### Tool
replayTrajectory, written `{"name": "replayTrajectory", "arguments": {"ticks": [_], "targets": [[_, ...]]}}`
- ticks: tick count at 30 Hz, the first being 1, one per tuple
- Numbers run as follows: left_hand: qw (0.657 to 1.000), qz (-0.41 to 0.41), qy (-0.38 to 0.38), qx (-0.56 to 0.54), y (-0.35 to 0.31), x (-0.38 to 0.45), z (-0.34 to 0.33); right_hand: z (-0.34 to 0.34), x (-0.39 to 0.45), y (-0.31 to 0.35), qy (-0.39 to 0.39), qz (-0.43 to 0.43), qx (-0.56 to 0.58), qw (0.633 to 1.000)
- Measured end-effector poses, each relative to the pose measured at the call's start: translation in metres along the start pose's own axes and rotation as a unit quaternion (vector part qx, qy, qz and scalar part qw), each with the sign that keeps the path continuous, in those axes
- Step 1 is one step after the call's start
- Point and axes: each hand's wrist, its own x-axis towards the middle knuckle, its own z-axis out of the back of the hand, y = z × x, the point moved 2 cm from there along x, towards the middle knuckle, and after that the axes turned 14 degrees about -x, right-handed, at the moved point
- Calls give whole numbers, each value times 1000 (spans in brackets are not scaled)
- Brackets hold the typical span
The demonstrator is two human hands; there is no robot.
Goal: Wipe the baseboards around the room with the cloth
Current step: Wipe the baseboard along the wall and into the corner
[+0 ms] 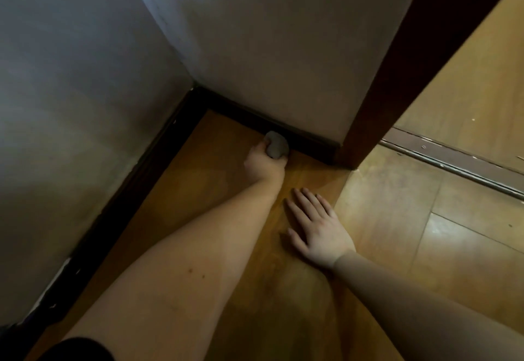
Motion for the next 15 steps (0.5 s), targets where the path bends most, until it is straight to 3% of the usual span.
{"name": "replayTrajectory", "arguments": {"ticks": [4,8,15], "targets": [[997,-48,52,26,0,-28,-14,1,-10,1,-11,-53,2,999],[996,-31,71,40,-2,-41,-25,-10,-68,-21,-14,-106,-21,994],[994,-57,94,8,-7,-79,-49,-10,-81,-29,3,-100,-58,993]]}}
